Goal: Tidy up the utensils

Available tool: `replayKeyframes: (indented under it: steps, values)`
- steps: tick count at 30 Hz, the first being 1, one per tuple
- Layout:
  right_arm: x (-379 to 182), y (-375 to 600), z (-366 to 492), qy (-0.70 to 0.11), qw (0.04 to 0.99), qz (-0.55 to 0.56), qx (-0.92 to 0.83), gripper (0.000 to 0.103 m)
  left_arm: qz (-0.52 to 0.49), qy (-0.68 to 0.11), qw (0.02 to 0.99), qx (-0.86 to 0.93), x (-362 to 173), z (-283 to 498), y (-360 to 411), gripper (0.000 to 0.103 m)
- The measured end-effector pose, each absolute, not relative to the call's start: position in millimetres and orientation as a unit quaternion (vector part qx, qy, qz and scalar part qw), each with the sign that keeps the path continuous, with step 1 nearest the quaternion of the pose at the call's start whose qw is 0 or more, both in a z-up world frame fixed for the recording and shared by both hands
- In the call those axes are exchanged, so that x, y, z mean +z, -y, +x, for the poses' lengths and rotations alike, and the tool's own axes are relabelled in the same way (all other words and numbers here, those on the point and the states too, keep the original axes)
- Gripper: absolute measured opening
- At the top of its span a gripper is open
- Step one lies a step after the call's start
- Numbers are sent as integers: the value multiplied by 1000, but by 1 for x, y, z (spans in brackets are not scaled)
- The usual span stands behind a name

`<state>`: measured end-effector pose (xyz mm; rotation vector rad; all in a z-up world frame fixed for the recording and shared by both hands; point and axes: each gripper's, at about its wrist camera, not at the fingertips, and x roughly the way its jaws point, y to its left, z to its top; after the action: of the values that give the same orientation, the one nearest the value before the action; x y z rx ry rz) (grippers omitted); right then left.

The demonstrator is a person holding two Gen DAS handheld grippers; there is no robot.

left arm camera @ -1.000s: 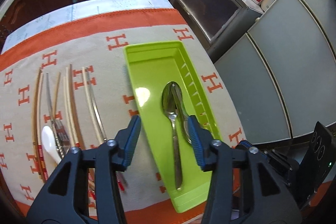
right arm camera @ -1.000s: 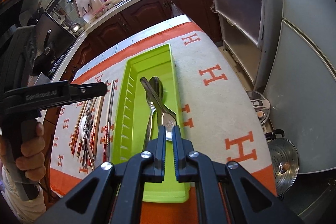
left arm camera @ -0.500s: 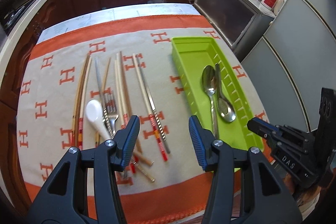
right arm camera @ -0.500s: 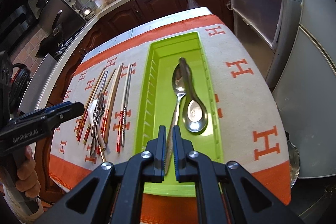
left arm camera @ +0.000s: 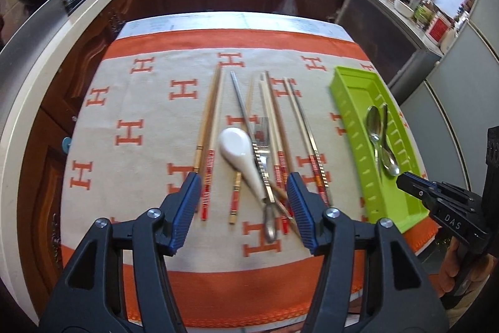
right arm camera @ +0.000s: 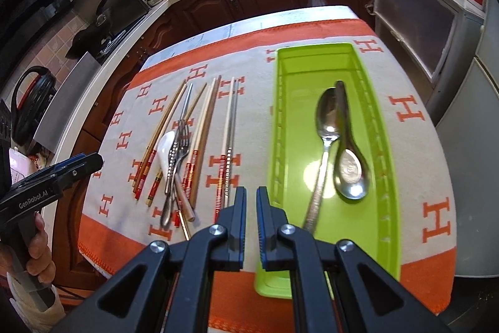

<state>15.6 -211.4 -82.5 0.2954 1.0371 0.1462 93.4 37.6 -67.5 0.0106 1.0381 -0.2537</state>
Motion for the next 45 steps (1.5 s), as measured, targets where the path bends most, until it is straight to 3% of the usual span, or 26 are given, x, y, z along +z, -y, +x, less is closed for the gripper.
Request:
replayKeyframes:
  steps: [8, 11, 12, 17, 24, 28, 34, 45]
  values:
    - [-91, 188, 61, -524, 835, 148, 86, 8, -1, -495, 863, -97, -81, 121, -80, 55]
    - [-96, 184, 79, -536, 826, 152, 86, 23, -4, -501, 861, -92, -91, 137, -90, 55]
    - [-98, 183, 86, -539, 824, 152, 82, 24, -3, -502, 860, -90, -94, 142, -92, 55]
    - [-109, 178, 117, -555, 815, 151, 71, 24, -5, -519, 850, -89, -118, 173, -95, 54]
    - [-125, 181, 145, -583, 796, 153, 53, 24, -16, -566, 816, -120, -156, 208, -89, 37]
    - [-132, 178, 154, -592, 793, 133, 48, 23, -12, -577, 805, -136, -168, 219, -78, 35]
    - [-144, 168, 158, -606, 787, 103, 49, 10, -1, -582, 801, -139, -177, 226, -67, 35]
    - [-151, 150, 159, -611, 788, 57, 55, 9, 7, -583, 802, -127, -181, 232, -70, 34]
